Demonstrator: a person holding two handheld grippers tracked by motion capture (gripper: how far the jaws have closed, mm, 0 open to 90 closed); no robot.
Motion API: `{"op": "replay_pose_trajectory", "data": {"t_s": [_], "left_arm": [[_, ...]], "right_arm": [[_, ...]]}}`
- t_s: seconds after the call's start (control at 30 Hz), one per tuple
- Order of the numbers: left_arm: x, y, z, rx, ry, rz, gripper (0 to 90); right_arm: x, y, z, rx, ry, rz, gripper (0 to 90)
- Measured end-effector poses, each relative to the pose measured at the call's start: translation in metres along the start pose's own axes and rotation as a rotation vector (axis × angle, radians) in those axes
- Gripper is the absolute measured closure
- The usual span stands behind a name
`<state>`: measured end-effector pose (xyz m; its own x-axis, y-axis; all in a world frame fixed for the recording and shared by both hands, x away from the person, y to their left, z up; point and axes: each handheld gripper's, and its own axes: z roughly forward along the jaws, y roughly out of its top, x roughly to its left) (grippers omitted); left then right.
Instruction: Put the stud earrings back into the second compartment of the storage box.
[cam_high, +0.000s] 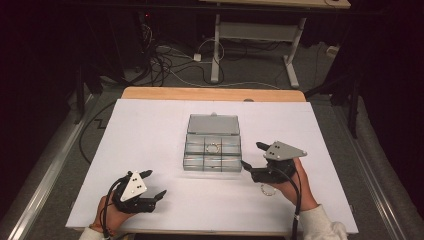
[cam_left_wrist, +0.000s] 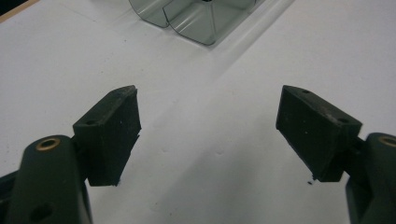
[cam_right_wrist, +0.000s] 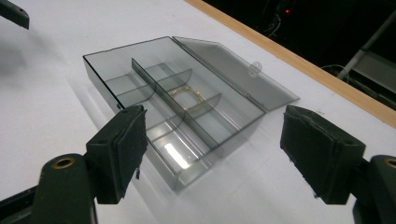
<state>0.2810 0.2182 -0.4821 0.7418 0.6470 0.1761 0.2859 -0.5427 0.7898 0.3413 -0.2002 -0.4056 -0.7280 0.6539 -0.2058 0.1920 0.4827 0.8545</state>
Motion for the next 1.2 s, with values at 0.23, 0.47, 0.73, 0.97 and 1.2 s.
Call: {"op": "replay_pose_trajectory", "data": {"t_s": [0.23,0.47,0.73,0.97,1.2], "left_arm": [[0.0,0.0,-0.001,-0.001,0.002,0.005,21.4],[0.0,0.0,-0.001,-0.002,0.004,0.011,21.5],[0.0,0.001,-0.001,0.0,0.004,0.014,21.4],[0.0,0.001,0.0,-0.002,0.011,0.026,21.4],[-0.001,0.001,0.001,0.009,0.002,0.022,21.5]], "right_arm": [[-0.002,-0.02,-0.017,0.052,-0.017,0.007,22.2],[-0.01,-0.05,-0.027,0.104,-0.006,0.065,22.2],[-0.007,-0.075,-0.03,0.179,0.029,0.09,23.8],[-0.001,-0.089,-0.026,0.242,0.057,0.081,24.0],[-0.001,-0.09,-0.016,0.308,0.072,0.083,26.7]]}}
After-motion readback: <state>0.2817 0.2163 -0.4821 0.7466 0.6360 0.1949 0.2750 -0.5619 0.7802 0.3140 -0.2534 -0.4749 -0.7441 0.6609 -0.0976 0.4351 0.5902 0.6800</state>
